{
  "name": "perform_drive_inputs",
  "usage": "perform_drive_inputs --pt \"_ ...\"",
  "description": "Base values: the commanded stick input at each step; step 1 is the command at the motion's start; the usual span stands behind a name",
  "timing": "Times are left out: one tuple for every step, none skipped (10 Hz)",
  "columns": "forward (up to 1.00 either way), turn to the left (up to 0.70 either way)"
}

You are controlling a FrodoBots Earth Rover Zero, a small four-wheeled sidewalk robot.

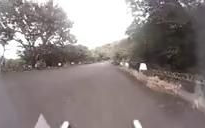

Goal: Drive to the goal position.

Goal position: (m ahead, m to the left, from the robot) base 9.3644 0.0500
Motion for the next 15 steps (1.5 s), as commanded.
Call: perform_drive_inputs --pt "0.5 -0.5" --pt "0.5 -0.5" --pt "0.5 -0.5" --pt "0.5 -0.5" --pt "0.5 -0.5" --pt "0.5 -0.16" --pt "0.5 0.0" --pt "0.5 0.0" --pt "0.5 0.0" --pt "0.5 0.0" --pt "0.5 0.0" --pt "0.5 0.0" --pt "0.5 0.0" --pt "0.5 0.0" --pt "0.5 0.0"
